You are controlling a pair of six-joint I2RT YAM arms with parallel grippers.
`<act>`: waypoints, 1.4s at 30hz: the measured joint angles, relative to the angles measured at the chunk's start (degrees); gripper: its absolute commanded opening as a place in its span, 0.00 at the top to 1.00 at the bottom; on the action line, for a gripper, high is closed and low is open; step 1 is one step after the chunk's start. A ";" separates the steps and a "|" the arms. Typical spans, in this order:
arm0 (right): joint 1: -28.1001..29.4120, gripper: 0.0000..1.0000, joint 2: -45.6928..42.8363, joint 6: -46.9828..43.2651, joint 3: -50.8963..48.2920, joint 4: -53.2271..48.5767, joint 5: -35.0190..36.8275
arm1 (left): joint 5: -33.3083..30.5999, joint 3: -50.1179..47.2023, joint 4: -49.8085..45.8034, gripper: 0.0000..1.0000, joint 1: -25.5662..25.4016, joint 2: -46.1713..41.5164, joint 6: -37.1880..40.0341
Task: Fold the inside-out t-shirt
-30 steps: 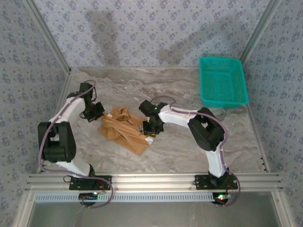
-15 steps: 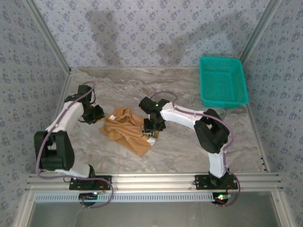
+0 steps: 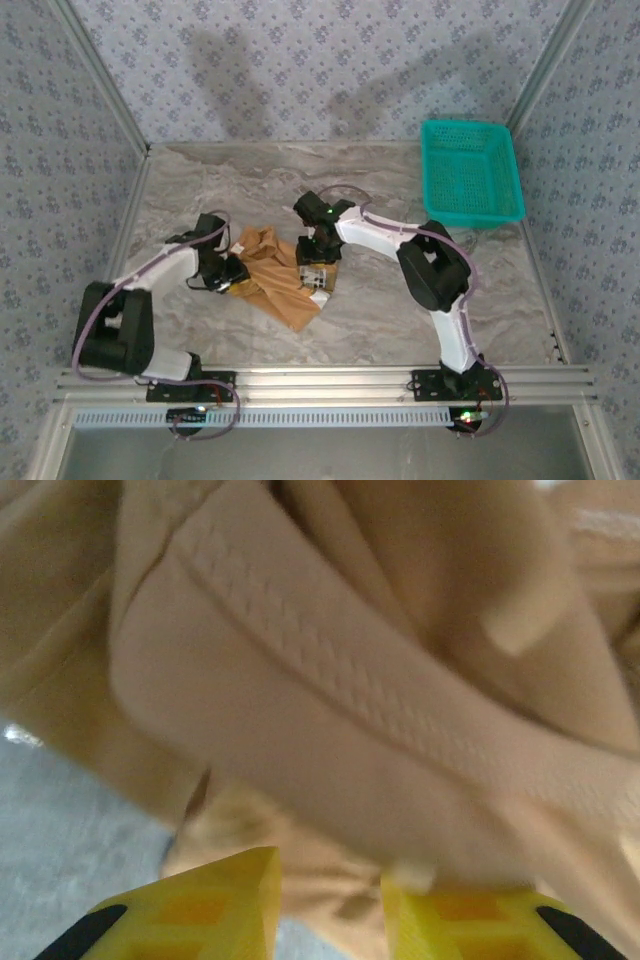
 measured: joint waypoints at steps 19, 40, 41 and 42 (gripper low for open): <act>4.83 0.53 -23.98 5.81 -17.64 -0.44 9.16 | 4.59 25.70 -0.57 0.72 -5.75 13.86 9.90; -4.74 0.50 -9.68 2.67 -6.71 3.13 5.05 | 7.82 33.79 -3.04 0.73 -8.09 27.67 12.85; -4.66 0.51 -9.01 2.67 -6.10 3.10 5.07 | 7.63 34.05 -3.02 0.75 -8.09 28.04 12.81; -4.66 0.55 -8.28 2.62 -5.40 3.08 5.07 | 7.39 34.34 -2.99 0.79 -8.09 28.44 12.55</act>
